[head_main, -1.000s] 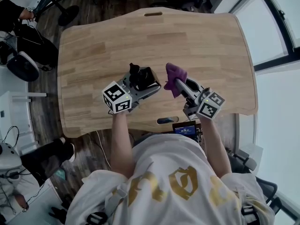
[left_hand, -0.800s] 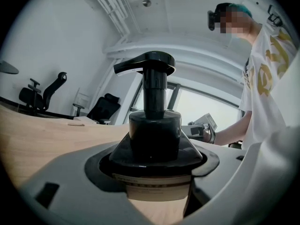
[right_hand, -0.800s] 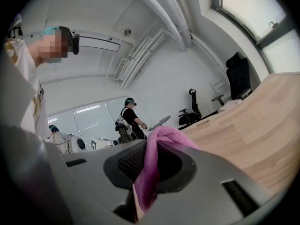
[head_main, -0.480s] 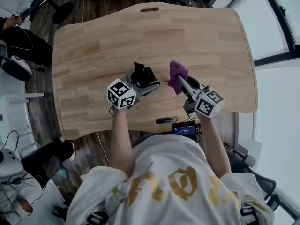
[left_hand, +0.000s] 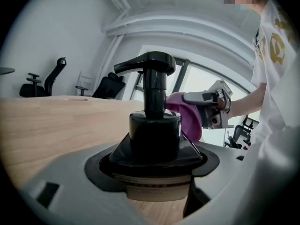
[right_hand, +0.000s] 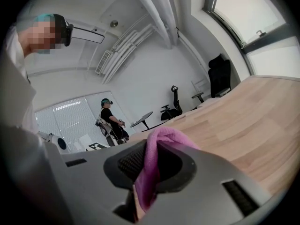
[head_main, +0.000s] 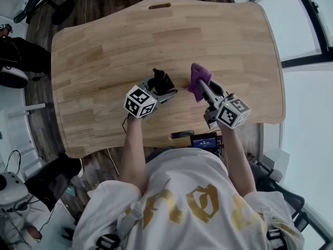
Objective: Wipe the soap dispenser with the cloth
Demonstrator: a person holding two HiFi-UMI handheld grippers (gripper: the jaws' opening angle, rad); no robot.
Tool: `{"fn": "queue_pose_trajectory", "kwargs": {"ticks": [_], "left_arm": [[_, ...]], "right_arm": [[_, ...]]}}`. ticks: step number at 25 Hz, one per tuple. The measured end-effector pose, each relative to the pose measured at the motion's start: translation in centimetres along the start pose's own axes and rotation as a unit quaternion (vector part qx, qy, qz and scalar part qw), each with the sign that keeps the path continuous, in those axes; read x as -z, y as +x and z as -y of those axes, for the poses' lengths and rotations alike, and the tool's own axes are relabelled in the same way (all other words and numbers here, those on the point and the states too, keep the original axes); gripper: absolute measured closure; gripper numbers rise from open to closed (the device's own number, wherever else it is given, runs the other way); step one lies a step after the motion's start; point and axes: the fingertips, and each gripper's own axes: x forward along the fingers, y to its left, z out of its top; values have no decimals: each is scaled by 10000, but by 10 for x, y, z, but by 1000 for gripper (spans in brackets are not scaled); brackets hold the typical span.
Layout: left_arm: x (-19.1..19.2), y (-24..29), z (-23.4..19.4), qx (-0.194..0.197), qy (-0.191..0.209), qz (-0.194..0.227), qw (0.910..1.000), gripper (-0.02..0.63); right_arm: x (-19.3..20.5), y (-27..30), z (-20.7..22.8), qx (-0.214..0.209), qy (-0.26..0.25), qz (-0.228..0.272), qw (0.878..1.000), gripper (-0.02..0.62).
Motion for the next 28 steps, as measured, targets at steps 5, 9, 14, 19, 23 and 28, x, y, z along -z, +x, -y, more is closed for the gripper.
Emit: {"fn": "queue_pose_trajectory", "kwargs": {"ticks": [5, 9, 14, 19, 23, 28], "left_arm": [[10, 15, -15, -131, -57, -112, 9998, 242], [18, 26, -17, -93, 80, -382, 9992, 242], [25, 34, -17, -55, 516, -606, 9968, 242], [25, 38, -13, 33, 996, -726, 9924, 242], [29, 37, -10, 175, 1333, -921, 9866, 242], [45, 37, -12, 226, 1731, -1429, 9742, 241]], "right_arm": [[2, 0, 16, 89, 123, -39, 9999, 545], [2, 3, 27, 150, 207, -71, 9996, 545], [7, 18, 32, 129, 227, -168, 9995, 545], [6, 23, 32, 63, 256, -181, 9995, 545], [6, 23, 31, 64, 283, -188, 9994, 545], [6, 22, 31, 53, 274, -169, 9995, 545]]}}
